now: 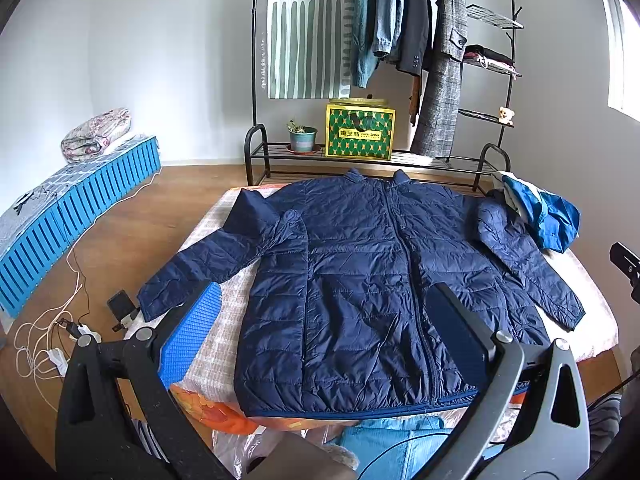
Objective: Fold large clothes
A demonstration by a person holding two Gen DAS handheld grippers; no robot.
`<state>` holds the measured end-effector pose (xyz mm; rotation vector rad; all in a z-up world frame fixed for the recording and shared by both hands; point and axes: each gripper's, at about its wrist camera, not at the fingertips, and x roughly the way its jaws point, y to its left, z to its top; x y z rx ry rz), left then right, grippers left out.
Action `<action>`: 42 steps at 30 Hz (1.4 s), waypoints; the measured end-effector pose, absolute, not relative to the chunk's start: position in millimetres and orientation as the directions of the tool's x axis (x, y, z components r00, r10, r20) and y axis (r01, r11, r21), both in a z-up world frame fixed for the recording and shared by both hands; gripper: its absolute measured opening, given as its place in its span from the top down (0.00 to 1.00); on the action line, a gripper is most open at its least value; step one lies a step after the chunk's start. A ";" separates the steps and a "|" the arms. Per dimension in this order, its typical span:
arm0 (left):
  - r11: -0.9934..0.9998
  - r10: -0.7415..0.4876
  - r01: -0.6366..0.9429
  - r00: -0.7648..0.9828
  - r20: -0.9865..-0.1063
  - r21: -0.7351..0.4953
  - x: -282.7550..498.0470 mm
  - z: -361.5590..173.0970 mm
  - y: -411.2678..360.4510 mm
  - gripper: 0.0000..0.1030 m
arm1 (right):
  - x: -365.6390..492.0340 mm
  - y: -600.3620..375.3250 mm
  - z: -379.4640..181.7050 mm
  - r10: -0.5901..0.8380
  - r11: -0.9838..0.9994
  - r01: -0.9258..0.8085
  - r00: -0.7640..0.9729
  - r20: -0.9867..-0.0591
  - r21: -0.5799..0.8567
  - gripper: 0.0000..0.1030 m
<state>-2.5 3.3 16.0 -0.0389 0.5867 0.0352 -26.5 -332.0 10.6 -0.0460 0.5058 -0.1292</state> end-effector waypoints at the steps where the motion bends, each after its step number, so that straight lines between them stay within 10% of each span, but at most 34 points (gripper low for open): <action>1: 0.999 0.024 -0.046 0.833 -0.553 -0.027 -2.6 15.8 2.9 0.00 | -26.7 -332.6 10.6 -0.134 0.991 0.111 0.867 -0.480 -0.075 0.00; 42: 0.999 0.026 -0.047 0.837 -0.546 -0.025 -4.0 16.3 1.8 0.00 | -23.3 -328.8 16.1 -0.129 0.992 0.109 0.870 -0.476 -0.070 0.00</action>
